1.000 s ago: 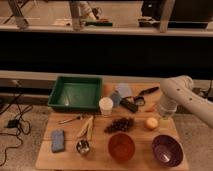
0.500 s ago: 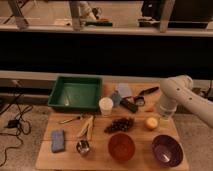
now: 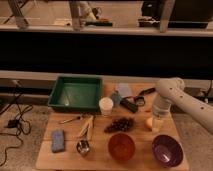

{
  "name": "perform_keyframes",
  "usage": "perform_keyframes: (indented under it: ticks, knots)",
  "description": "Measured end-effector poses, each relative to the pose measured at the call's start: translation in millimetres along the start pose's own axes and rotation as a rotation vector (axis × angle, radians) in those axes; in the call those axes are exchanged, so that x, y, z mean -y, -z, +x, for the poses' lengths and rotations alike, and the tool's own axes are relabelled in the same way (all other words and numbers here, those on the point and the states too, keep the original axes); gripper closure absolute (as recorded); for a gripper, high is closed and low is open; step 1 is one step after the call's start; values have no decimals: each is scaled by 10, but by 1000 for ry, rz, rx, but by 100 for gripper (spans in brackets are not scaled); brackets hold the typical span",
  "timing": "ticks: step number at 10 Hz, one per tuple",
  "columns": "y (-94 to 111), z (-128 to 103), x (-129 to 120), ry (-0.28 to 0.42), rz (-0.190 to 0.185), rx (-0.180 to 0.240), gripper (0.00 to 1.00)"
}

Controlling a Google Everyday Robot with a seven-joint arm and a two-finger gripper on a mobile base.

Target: Place apple in purple bowl

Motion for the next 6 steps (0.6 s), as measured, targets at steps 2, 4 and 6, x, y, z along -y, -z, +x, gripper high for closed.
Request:
perform_keyframes:
  ticks: [2,4,6]
  knots:
    - [-31,-39,20,-8,-10,17,23]
    - [-75,-66,44,-12,-17,33,23]
    - [-125,-73,99,-9,-16,44,23]
